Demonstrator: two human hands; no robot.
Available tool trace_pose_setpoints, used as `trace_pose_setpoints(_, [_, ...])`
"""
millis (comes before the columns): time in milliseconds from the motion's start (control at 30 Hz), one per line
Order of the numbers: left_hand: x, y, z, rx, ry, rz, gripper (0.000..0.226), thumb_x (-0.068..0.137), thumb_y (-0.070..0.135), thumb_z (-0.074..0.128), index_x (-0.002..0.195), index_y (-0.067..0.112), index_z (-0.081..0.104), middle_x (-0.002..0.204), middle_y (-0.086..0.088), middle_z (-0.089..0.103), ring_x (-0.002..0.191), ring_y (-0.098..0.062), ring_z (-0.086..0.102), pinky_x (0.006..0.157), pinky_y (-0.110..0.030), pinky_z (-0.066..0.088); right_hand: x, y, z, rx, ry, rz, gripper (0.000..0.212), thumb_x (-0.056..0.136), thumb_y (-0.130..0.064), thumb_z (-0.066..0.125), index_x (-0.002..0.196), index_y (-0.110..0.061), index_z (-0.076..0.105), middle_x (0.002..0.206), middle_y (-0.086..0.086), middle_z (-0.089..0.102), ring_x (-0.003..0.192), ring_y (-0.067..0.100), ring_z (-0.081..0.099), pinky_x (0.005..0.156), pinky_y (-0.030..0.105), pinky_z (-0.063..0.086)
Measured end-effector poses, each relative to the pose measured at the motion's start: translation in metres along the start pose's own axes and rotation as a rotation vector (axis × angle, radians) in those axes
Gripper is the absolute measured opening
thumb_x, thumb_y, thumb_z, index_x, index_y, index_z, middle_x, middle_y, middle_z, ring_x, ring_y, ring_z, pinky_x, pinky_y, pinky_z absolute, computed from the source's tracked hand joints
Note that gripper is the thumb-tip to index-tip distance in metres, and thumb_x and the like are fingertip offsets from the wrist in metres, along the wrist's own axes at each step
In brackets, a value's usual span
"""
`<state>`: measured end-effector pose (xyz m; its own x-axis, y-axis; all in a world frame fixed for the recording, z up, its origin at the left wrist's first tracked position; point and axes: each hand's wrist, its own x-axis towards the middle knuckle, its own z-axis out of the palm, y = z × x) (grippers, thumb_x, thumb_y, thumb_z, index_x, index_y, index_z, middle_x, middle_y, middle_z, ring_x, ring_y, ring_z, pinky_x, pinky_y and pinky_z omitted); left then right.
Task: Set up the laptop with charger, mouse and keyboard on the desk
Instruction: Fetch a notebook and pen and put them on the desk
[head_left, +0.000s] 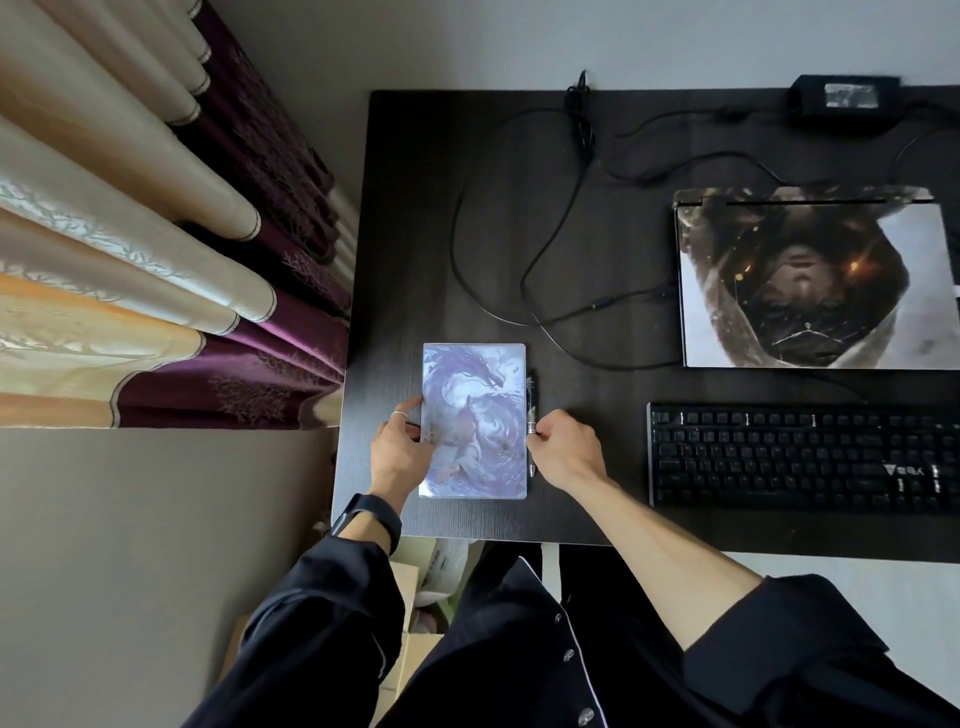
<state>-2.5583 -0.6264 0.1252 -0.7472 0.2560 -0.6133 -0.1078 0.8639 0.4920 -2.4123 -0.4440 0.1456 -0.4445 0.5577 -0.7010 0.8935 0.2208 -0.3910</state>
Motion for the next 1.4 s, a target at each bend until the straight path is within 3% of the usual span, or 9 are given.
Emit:
trace_pose_setpoints(133, [-0.002,0.003,0.001,0.013,0.001,0.016,0.058,0.089,0.025,0.066,0.143,0.034,0.047,0.088,0.004,0.067,0.081,-0.012,0.061,0.068,-0.020,0.045,0.000,0.010,-0.006,-0.008,0.021,0.038,0.022,0.091,-0.034,0.057,0.108,-0.024,0.065,0.108,0.003,0.071,0.098,0.028,0.063,0.072,0.030,0.044])
trace_pose_setpoints(233, [-0.001,0.006,0.001,0.029,-0.013,0.016,0.057,0.091,0.025,0.062,0.145,0.035,0.044,0.088,0.000,0.067,0.078,-0.012,0.059,0.068,-0.020,0.041,0.001,0.018,-0.007,0.000,0.017,0.039,0.016,0.090,-0.036,0.057,0.099,-0.025,0.063,0.104,0.002,0.072,0.092,0.026,0.061,0.072,0.030,0.046])
trace_pose_setpoints(367, [0.003,0.003,0.006,0.082,-0.016,0.001,0.063,0.089,0.022,0.060,0.147,0.039,0.040,0.105,-0.001,0.063,0.085,-0.011,0.060,0.067,-0.013,0.038,-0.001,0.019,-0.005,0.029,0.013,0.034,0.024,0.093,-0.036,0.056,0.112,-0.024,0.065,0.111,0.000,0.071,0.103,0.025,0.064,0.076,0.029,0.046])
trace_pose_setpoints(533, [0.000,0.001,0.009,0.111,-0.003,-0.002,0.060,0.092,0.021,0.057,0.146,0.040,0.040,0.102,-0.002,0.064,0.077,-0.006,0.058,0.062,-0.010,0.035,-0.002,0.019,0.001,0.020,0.013,0.023,0.023,0.094,-0.036,0.054,0.111,-0.023,0.062,0.113,0.000,0.070,0.105,0.027,0.064,0.082,0.033,0.052])
trace_pose_setpoints(633, [0.001,0.001,0.011,0.127,0.003,-0.009,0.060,0.093,0.019,0.055,0.147,0.041,0.039,0.099,-0.005,0.065,0.074,-0.008,0.059,0.056,-0.010,0.035,-0.001,0.018,0.001,0.014,0.022,0.010,0.021,0.094,-0.037,0.054,0.108,-0.023,0.062,0.109,0.001,0.070,0.102,0.026,0.064,0.077,0.032,0.049])
trace_pose_setpoints(1000, [-0.008,0.007,0.011,0.150,0.006,-0.029,0.063,0.094,0.012,0.051,0.148,0.040,0.036,0.106,-0.006,0.062,0.073,-0.006,0.055,0.055,-0.010,0.033,-0.002,0.023,0.002,0.054,0.006,-0.010,0.019,0.095,-0.038,0.056,0.100,-0.021,0.062,0.099,-0.001,0.072,0.093,0.023,0.065,0.070,0.030,0.044])
trace_pose_setpoints(1200, [-0.017,0.016,0.006,0.129,0.024,-0.028,0.062,0.094,0.009,0.049,0.148,0.037,0.037,0.113,-0.006,0.055,0.074,-0.006,0.053,0.067,-0.013,0.037,-0.004,0.024,-0.001,0.067,-0.003,-0.008,0.024,0.094,-0.044,0.056,0.097,-0.022,0.063,0.097,-0.003,0.072,0.094,0.024,0.065,0.073,0.031,0.046])
trace_pose_setpoints(1300, [-0.034,0.024,0.008,0.109,0.083,0.010,0.063,0.091,0.001,0.044,0.145,0.032,0.041,0.126,-0.006,0.047,0.096,-0.020,0.058,0.084,-0.028,0.048,-0.014,0.030,-0.008,0.081,-0.031,-0.020,0.023,0.095,-0.045,0.057,0.100,-0.022,0.062,0.097,-0.007,0.069,0.089,0.018,0.061,0.073,0.029,0.044])
trace_pose_setpoints(1400, [-0.051,0.035,0.019,0.103,0.132,0.097,0.060,0.089,0.002,0.044,0.144,0.025,0.041,0.138,-0.004,0.040,0.121,-0.024,0.049,0.100,-0.035,0.046,-0.029,0.044,-0.021,0.112,-0.014,-0.057,0.022,0.094,-0.044,0.057,0.104,-0.025,0.062,0.101,-0.009,0.068,0.091,0.013,0.060,0.077,0.027,0.044])
